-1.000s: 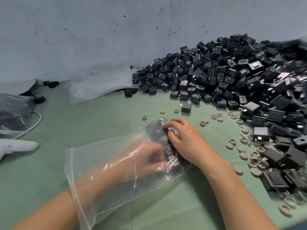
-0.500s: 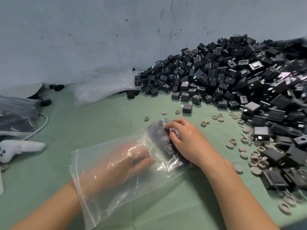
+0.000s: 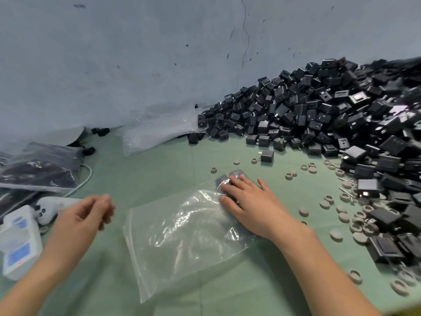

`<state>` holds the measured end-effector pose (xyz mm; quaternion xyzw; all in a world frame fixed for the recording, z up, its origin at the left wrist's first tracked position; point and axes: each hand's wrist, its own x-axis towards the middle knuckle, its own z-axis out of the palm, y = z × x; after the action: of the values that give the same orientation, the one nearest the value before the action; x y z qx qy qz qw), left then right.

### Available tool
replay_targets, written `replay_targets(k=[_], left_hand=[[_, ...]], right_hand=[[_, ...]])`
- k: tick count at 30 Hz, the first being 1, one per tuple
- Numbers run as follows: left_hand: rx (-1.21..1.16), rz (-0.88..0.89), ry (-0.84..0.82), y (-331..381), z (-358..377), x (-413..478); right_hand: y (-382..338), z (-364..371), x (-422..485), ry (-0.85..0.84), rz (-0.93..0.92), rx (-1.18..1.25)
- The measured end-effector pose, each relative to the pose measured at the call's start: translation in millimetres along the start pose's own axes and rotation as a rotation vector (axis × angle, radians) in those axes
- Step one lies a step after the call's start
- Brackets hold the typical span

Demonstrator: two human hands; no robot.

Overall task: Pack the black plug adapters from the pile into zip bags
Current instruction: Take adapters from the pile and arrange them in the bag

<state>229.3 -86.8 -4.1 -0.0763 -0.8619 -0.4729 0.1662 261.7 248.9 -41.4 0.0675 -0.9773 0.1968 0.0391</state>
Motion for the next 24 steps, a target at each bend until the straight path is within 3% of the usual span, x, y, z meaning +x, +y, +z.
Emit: replay_targets(k=[3,5,8,12,17,24], left_hand=[[-0.088,0.119,0.093,44,21,15],[-0.131,0.196,0.037,76,53,21],[-0.055,0.274,-0.200,115,119,29],[0.287,0.350,-0.563,139,217,42],[0.517,0.337,-0.690,144,310,70],[0.596,0.146,-0.568,140,382,113]], right_hand=[[1,-8,0,0.117,0.010,0.206],[6,-16,-2,0.258,0.042,0.420],[17,-30,-3,0.465,0.193,0.824],[44,-45,-5,0.729,0.595,1.306],[79,-54,-11,0.769,0.825,1.811],[99,-57,-5,0.706,0.847,2.013]])
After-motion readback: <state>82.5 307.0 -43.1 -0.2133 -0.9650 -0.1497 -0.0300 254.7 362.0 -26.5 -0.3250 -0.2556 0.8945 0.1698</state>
